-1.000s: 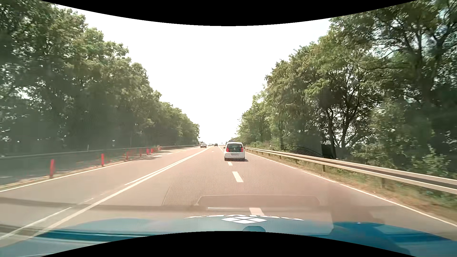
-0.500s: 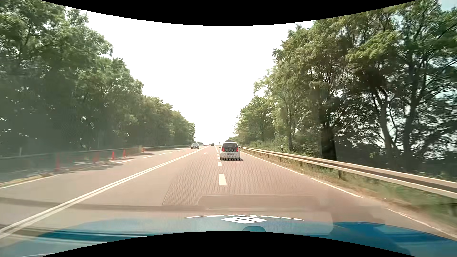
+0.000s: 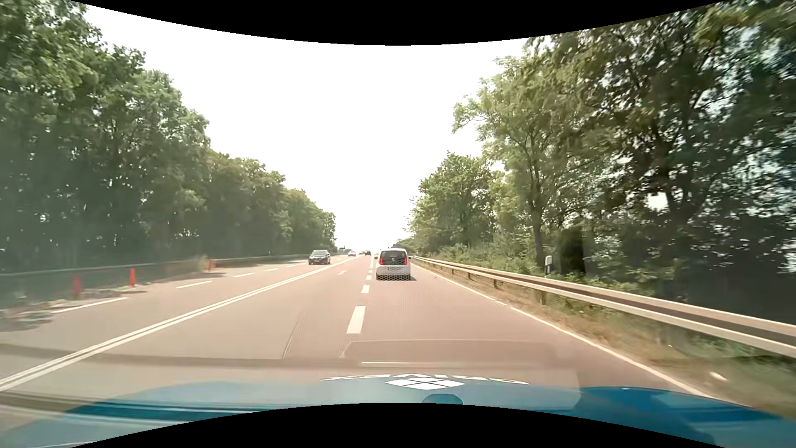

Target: Follow the waypoints while adhering to traffic rules and regulations

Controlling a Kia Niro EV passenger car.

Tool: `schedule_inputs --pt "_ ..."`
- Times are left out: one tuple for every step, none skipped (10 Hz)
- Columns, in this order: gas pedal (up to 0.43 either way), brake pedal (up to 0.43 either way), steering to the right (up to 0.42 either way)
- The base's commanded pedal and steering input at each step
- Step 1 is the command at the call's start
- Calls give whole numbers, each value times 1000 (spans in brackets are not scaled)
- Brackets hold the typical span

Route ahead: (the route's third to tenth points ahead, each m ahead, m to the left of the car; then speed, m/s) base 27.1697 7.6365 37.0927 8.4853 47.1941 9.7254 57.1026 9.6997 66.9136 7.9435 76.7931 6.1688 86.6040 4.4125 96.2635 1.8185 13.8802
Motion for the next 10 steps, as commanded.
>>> schedule_inputs --pt "220 0 -14" --pt "209 0 -14" --pt "209 0 -15" --pt "209 0 -15" --pt "197 0 -15" --pt "197 0 -15" --pt "197 0 -15" --pt "197 0 -16" --pt "189 0 -15" --pt "177 0 -15"
